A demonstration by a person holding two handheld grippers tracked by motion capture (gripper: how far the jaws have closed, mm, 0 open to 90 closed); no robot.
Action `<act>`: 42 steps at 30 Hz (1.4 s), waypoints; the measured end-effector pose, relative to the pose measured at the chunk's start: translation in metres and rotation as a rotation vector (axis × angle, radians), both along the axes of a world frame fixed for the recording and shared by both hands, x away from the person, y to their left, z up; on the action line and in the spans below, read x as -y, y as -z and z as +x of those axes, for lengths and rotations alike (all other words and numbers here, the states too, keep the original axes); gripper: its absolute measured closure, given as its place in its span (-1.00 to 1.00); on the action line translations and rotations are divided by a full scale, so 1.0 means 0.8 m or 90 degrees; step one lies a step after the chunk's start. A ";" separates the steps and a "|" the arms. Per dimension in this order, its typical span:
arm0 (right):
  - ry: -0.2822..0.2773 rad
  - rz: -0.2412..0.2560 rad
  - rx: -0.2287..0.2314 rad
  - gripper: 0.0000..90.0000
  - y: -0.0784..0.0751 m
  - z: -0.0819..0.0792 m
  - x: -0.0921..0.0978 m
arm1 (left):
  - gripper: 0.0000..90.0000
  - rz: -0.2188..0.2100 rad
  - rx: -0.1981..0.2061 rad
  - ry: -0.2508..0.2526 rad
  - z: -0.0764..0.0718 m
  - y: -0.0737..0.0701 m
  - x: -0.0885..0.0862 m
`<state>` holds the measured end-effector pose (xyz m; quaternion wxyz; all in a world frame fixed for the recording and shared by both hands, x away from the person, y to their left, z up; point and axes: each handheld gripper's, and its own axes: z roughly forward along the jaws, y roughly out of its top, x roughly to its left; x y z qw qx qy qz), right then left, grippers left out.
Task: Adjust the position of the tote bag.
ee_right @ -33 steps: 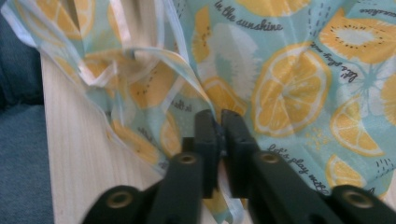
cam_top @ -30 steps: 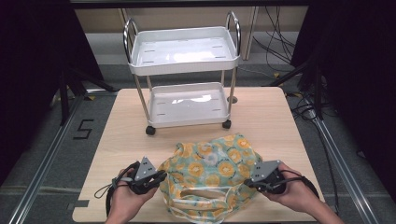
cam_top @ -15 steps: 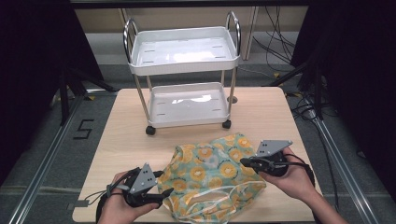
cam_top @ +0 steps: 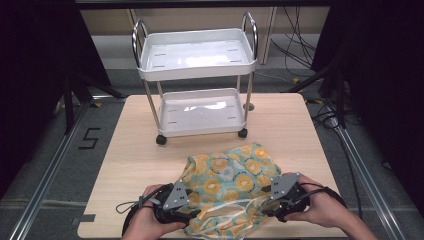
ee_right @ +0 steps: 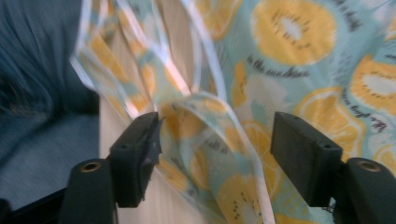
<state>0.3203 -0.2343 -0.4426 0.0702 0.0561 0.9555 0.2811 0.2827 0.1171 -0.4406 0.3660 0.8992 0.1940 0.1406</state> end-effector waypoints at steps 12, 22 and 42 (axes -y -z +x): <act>0.018 -0.013 0.012 1.00 -0.008 0.013 -0.028 | -0.22 -0.029 -0.001 0.018 -0.002 0.001 0.017; 0.160 0.165 -0.001 1.00 -0.060 0.052 -0.032 | -0.28 -0.050 0.021 0.071 -0.008 -0.012 0.048; 0.207 0.240 -0.011 1.00 -0.063 0.055 -0.031 | 0.24 -0.014 0.049 -0.059 0.035 0.021 0.049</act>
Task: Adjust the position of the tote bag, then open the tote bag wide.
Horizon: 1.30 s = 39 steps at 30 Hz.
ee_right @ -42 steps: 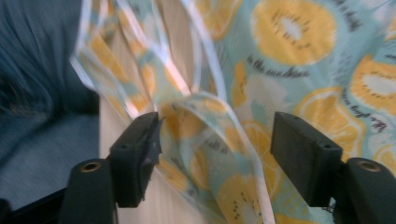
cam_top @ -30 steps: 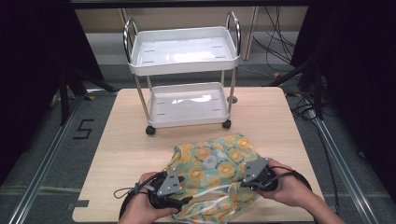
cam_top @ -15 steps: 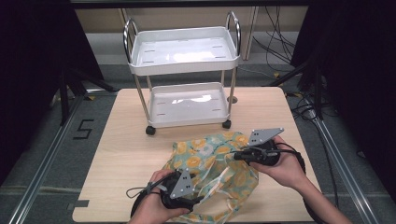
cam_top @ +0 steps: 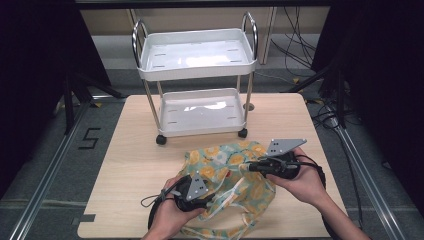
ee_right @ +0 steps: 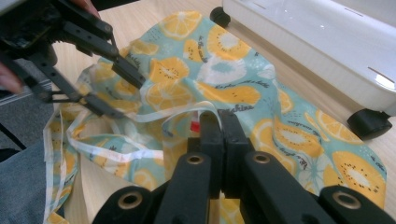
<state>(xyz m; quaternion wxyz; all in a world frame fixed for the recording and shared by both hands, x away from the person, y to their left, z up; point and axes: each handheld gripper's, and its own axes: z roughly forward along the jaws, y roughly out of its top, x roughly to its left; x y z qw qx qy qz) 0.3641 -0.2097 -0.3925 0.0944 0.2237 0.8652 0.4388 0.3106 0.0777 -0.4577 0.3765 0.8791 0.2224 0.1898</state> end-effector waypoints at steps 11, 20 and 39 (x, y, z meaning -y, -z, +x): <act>-0.010 0.005 -0.001 1.00 -0.004 0.011 0.000 | 0.87 -0.005 -0.028 0.003 0.009 -0.008 -0.009; -0.004 0.003 -0.002 1.00 -0.002 0.017 0.010 | 0.99 -0.058 -0.023 -0.050 0.023 -0.028 -0.019; 0.026 0.001 0.002 1.00 -0.003 0.026 0.006 | -0.33 -0.087 -0.032 -0.009 -0.001 -0.034 0.002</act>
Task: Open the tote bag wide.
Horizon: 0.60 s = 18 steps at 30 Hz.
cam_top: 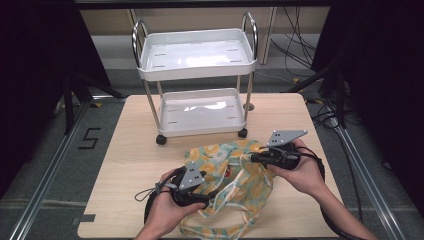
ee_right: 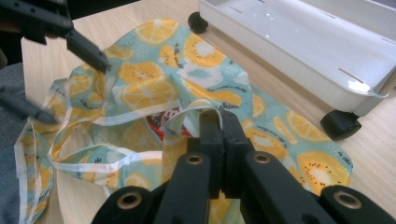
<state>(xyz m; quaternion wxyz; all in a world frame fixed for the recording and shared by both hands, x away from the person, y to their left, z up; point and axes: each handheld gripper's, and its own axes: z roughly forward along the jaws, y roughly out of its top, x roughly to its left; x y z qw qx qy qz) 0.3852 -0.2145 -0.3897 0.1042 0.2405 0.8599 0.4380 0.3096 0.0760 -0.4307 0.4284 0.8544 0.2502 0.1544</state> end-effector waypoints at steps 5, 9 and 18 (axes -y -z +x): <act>0.009 -0.002 -0.005 1.00 0.002 -0.002 -0.001 | -0.38 0.082 0.004 0.008 0.002 0.022 0.012; 0.000 0.002 -0.006 1.00 0.000 -0.003 -0.001 | -0.06 0.129 0.001 0.002 0.008 0.030 0.009; -0.002 -0.003 -0.005 1.00 0.000 -0.005 0.000 | 0.79 0.099 -0.057 -0.048 0.018 0.034 0.003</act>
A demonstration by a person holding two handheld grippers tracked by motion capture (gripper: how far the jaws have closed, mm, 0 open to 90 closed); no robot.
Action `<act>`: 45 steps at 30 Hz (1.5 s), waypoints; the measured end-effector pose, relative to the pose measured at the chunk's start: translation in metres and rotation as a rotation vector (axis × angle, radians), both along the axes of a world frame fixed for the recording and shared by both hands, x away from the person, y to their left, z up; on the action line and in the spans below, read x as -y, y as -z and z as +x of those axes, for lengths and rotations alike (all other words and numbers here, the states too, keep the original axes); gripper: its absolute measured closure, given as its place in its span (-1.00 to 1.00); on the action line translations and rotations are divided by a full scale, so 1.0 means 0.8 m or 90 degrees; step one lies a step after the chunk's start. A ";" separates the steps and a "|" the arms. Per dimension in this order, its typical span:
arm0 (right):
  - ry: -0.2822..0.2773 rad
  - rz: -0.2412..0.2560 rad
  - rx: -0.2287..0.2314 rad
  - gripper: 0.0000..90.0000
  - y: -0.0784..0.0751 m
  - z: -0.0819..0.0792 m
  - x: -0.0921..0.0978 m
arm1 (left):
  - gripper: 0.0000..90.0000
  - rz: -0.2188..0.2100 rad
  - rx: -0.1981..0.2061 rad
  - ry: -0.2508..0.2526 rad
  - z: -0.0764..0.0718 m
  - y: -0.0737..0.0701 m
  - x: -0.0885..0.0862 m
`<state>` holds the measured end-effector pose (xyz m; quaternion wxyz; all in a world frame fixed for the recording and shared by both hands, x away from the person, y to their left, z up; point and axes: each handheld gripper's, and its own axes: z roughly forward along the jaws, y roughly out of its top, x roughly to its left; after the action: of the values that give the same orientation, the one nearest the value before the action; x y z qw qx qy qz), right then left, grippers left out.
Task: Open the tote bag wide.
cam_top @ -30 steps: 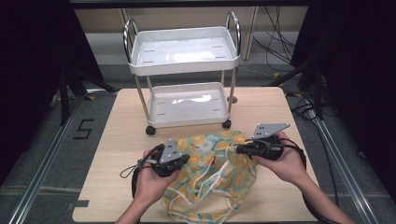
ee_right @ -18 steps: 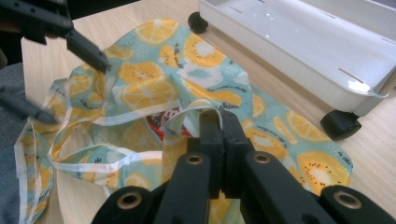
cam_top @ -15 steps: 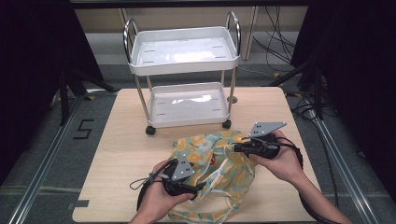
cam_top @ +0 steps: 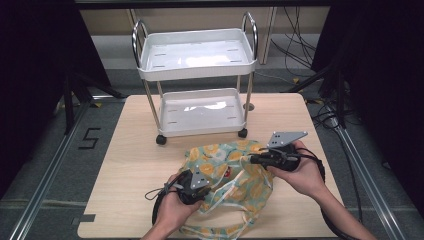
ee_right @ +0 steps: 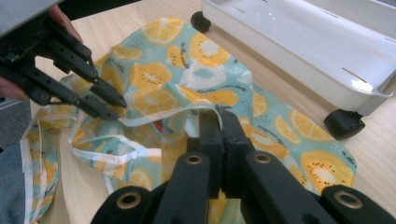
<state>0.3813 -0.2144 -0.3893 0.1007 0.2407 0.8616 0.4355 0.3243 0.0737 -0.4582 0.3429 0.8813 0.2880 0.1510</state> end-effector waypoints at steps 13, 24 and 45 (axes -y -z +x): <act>0.025 0.005 -0.005 1.00 -0.004 0.003 0.003 | 1.00 -0.090 0.044 -0.049 0.016 -0.043 -0.022; 0.026 -0.004 0.021 0.96 -0.010 0.022 0.006 | 1.00 -0.123 0.071 -0.106 0.048 -0.063 -0.045; -0.080 -0.073 0.048 0.06 -0.007 -0.012 -0.003 | 1.00 -0.080 0.060 -0.137 0.083 -0.046 -0.042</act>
<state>0.3715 -0.2124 -0.3838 0.1191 0.1634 0.8942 0.3993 0.3907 0.1075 -0.4218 0.3921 0.8140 0.3736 0.2101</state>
